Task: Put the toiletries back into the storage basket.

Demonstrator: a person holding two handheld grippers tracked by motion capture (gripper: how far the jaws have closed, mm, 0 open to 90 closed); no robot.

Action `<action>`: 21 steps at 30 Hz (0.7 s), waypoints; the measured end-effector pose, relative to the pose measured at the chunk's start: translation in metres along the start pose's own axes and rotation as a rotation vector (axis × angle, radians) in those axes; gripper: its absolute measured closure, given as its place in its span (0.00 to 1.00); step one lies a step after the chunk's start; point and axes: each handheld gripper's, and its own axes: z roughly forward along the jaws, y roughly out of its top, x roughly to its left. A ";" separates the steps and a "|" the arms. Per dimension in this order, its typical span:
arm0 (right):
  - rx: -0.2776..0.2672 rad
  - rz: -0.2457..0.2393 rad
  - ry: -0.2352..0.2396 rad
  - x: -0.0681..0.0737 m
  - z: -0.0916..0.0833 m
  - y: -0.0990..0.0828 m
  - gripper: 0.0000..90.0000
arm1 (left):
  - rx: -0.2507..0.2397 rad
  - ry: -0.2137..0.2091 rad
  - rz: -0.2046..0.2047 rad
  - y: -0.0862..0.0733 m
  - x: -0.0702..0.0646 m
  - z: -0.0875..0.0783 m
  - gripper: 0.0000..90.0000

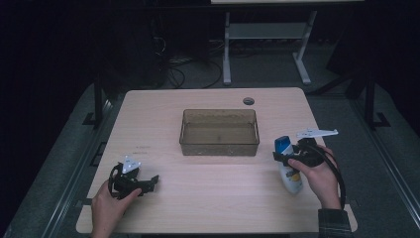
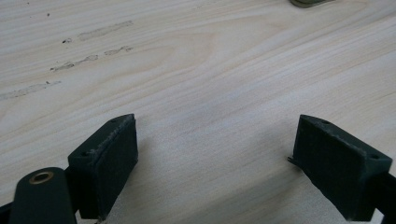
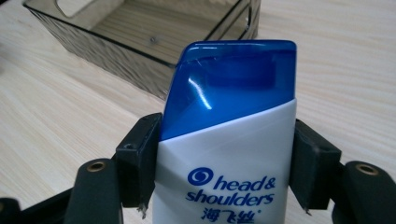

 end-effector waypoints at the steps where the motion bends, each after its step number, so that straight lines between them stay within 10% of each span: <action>1: -0.009 0.003 0.001 0.001 -0.002 0.001 0.39 | 0.000 0.000 0.000 0.000 0.000 0.000 0.14; 21: -0.215 0.008 0.037 0.000 -0.017 0.005 0.39 | 0.000 0.000 0.000 0.000 0.000 0.000 0.14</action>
